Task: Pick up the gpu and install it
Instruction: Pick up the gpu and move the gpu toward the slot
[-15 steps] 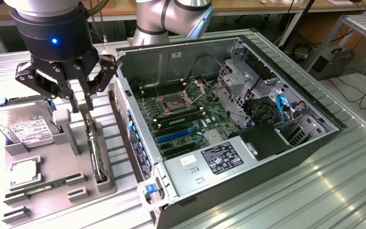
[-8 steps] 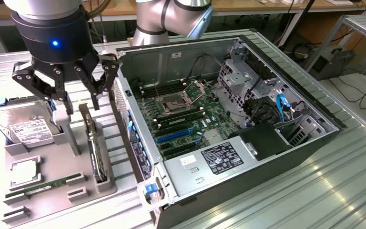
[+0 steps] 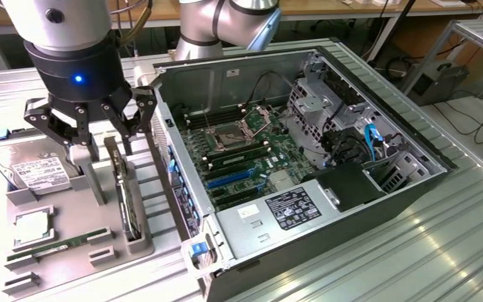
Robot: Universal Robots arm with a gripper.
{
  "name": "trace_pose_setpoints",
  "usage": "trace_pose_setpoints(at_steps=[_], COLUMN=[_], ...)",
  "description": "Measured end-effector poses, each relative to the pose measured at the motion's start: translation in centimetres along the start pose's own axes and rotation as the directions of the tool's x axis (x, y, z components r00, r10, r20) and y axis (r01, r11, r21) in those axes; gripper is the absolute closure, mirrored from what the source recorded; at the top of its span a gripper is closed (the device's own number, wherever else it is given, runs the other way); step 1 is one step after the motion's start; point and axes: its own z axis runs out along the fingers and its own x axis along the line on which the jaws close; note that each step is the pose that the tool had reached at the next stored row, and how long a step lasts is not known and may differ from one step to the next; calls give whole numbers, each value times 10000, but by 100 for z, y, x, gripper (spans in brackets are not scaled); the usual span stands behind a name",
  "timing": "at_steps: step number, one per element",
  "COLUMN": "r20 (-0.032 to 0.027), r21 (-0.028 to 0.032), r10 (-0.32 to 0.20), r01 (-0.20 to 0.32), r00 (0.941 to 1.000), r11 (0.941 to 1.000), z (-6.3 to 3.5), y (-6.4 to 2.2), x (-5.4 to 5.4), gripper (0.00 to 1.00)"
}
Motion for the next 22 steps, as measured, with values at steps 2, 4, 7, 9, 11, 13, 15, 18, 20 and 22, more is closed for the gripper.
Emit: trace_pose_setpoints(at_steps=[2,4,7,9,11,13,15,18,20,22], r20=[0,-1,-1,1,1,3,4,10,27,50], r21=[0,0,1,1,3,4,5,7,7,4], r10=[0,1,-1,29,84,154,219,262,279,293], r01=[0,-1,1,-29,-84,-154,-219,-262,-279,-293], r00=[10000,10000,10000,10000,10000,9999,9998,9997,9996,9996], r11=[10000,10000,10000,10000,10000,9999,9998,9997,9996,9996], z=[62,106,182,224,263,301,339,394,436,467], y=[-3,-8,-22,-34,-38,-41,-42,-45,-48,-50], x=[5,6,6,10,15,18,27,55,87,109], gripper=[52,52,52,52,52,52,52,52,52,52])
